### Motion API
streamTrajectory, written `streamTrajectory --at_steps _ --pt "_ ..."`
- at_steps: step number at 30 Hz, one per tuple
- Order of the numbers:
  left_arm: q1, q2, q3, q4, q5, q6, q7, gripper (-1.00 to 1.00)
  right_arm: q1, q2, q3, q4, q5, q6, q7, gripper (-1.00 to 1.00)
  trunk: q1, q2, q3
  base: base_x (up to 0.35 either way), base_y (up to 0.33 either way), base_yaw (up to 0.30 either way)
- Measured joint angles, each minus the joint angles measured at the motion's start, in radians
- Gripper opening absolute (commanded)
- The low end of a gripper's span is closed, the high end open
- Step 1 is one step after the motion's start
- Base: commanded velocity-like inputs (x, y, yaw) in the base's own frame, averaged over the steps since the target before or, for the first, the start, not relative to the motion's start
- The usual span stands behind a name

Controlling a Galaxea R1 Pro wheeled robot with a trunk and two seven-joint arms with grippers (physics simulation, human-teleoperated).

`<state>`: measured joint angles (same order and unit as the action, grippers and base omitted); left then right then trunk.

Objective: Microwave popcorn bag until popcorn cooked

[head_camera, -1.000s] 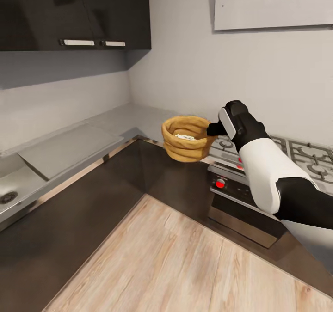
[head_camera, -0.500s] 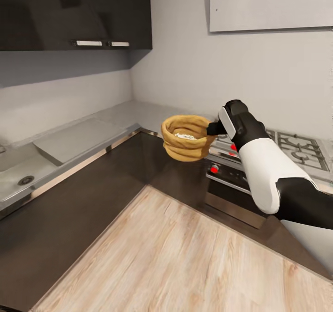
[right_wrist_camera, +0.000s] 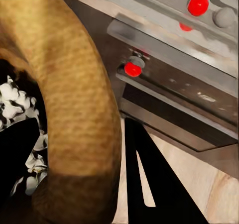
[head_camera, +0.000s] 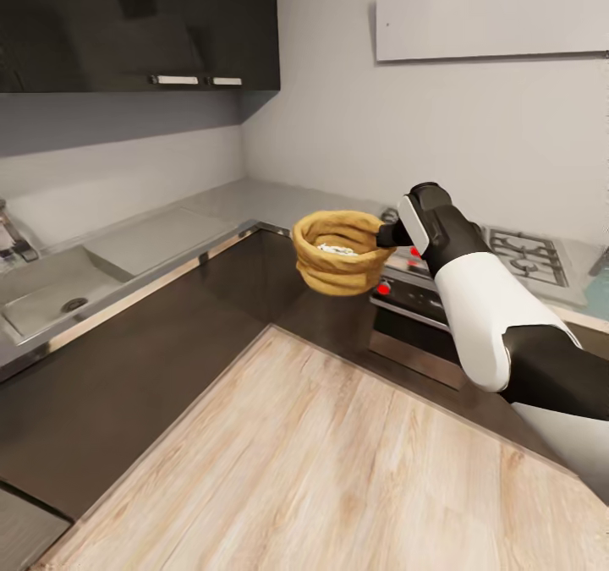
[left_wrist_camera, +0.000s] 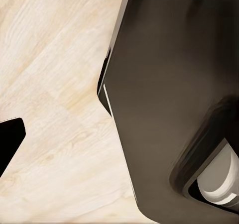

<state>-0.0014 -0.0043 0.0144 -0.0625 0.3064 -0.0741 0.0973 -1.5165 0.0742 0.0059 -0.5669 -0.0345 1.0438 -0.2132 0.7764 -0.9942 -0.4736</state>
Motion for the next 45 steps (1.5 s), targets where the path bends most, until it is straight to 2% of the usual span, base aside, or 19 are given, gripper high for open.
streamTrajectory --at_steps 6,10,17,45 --pt "0.000 0.000 0.000 0.000 -0.001 0.000 0.000 1.00 0.000 -0.001 -0.001 0.000 0.001 0.000 0.001 -1.00 0.000 0.000 0.000 -0.288 0.000 0.000" --pt "0.000 0.002 0.003 -0.001 0.000 0.000 0.001 1.00 0.001 -0.022 0.000 0.023 -0.007 0.000 0.005 -1.00 -0.001 0.000 0.000 0.000 0.000 0.000" --pt "0.000 0.003 0.002 -0.002 0.000 0.000 0.001 1.00 0.020 0.014 0.000 0.063 0.010 0.000 -0.003 -1.00 -0.001 0.000 0.000 0.000 0.000 0.000" --pt "0.000 0.003 0.002 -0.001 0.000 0.000 0.001 1.00 0.021 0.010 0.000 0.074 0.004 0.000 -0.003 -1.00 -0.001 0.000 0.041 0.000 0.000 0.000"
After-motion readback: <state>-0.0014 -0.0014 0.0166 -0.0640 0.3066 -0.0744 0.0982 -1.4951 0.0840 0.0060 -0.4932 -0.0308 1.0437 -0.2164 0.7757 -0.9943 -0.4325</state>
